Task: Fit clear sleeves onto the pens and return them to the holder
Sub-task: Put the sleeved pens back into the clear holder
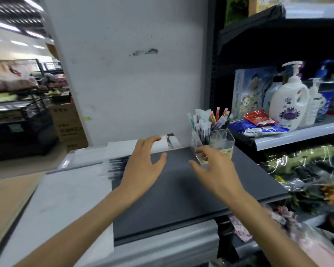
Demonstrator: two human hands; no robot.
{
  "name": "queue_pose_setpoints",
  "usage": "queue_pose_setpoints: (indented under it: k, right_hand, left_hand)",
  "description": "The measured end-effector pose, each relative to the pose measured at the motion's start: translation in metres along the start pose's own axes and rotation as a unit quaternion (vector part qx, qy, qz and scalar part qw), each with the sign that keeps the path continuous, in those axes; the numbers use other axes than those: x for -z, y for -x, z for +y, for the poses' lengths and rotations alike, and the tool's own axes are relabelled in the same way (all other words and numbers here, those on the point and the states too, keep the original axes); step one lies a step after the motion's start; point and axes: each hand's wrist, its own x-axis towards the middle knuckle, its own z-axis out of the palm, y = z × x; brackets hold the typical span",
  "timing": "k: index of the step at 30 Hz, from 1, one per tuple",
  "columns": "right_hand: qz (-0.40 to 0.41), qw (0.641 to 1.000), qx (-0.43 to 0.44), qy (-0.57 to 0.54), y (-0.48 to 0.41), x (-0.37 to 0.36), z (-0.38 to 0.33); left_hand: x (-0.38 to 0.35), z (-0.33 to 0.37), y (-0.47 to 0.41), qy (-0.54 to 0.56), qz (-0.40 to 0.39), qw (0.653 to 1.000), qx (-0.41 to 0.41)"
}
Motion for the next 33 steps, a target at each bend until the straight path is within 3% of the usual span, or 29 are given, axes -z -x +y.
queue_pose_setpoints:
  k: [5,13,24,33]
  right_hand:
    - [-0.050,0.996,0.073,-0.005,0.018,-0.029,-0.026]
    - [-0.134,0.979,0.151,0.023,0.012,-0.090,-0.072]
    - [-0.228,0.933,0.233,0.153,-0.036,-0.138,-0.118]
    - [-0.288,0.893,0.250,0.237,-0.054,-0.155,-0.136]
  left_hand:
    - [0.062,-0.054,0.034,-0.117,0.049,0.992,0.026]
    - [0.088,-0.120,0.022,-0.110,0.110,0.979,0.134]
    - [0.085,-0.141,0.021,-0.004,0.265,0.960,0.093]
    - [0.082,-0.137,0.021,-0.014,0.251,0.964,0.089]
